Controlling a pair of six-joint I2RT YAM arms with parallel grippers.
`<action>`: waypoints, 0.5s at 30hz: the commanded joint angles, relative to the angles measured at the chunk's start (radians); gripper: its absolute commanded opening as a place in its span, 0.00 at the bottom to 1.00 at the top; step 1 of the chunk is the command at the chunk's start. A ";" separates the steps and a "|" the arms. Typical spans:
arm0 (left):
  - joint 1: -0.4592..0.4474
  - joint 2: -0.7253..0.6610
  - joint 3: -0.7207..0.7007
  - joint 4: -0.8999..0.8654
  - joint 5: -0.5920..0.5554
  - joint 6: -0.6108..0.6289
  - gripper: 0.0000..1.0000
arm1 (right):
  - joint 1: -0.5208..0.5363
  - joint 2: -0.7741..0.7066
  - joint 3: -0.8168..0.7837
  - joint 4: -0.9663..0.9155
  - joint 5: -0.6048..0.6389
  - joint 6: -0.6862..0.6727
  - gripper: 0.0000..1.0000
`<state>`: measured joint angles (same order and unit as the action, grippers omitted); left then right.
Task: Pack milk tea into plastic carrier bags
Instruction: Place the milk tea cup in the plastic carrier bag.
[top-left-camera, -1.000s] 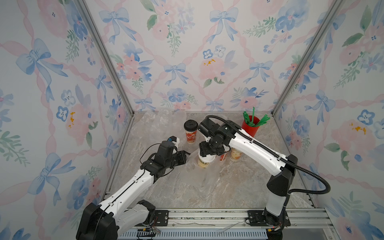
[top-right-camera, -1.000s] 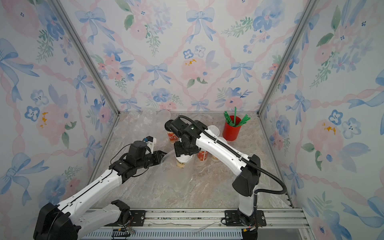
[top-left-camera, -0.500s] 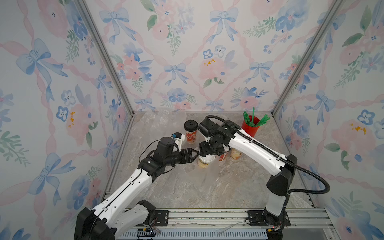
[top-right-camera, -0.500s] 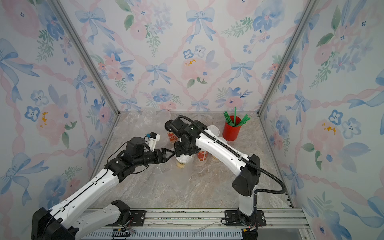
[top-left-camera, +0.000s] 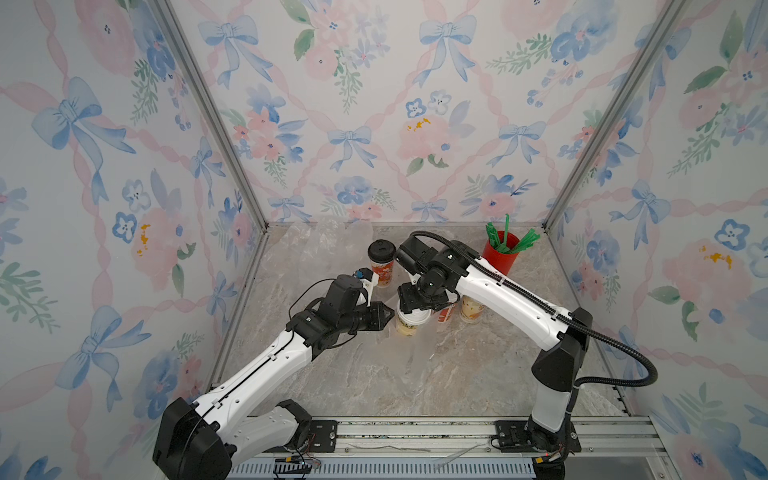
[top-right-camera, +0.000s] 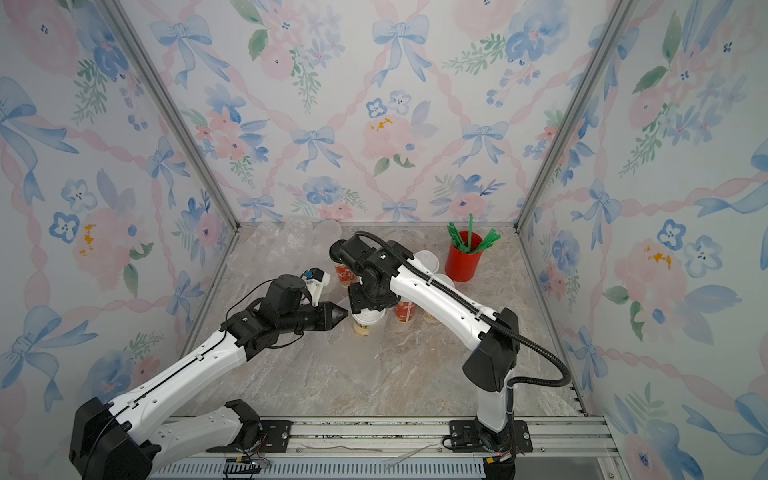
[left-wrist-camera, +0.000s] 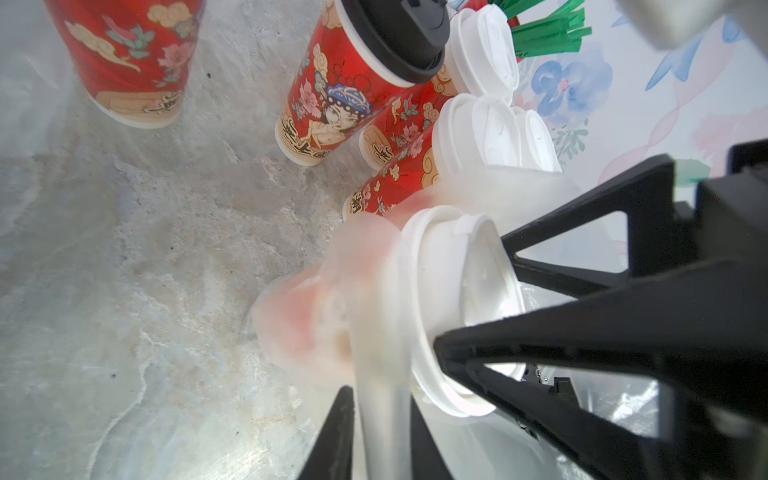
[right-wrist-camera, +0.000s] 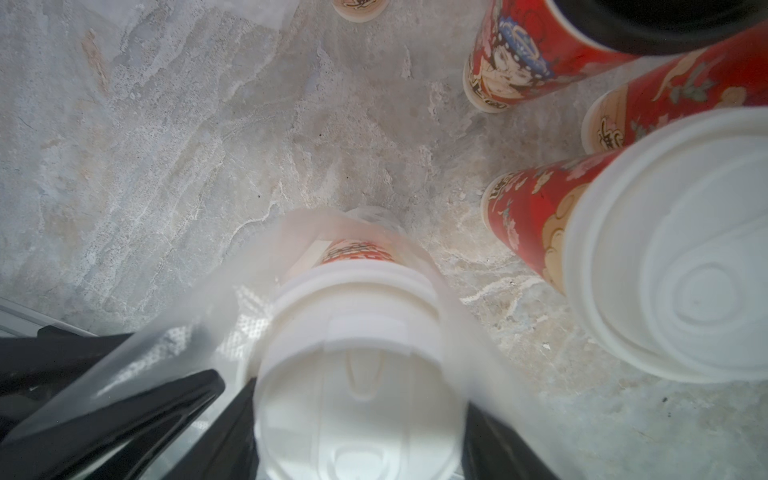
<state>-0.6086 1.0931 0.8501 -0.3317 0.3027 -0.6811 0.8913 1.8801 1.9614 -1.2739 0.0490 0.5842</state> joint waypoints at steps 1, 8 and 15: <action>-0.014 0.001 0.039 -0.012 0.007 0.004 0.08 | 0.006 0.032 0.018 0.027 -0.005 0.005 0.42; -0.017 -0.020 0.080 -0.012 0.009 -0.015 0.02 | 0.006 0.064 -0.002 0.061 0.006 0.007 0.42; -0.004 -0.064 0.097 -0.012 0.004 -0.040 0.00 | 0.003 0.086 -0.025 0.071 0.036 0.000 0.42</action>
<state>-0.6209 1.0603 0.9237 -0.3542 0.3031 -0.7036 0.8913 1.9335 1.9610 -1.2064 0.0570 0.5842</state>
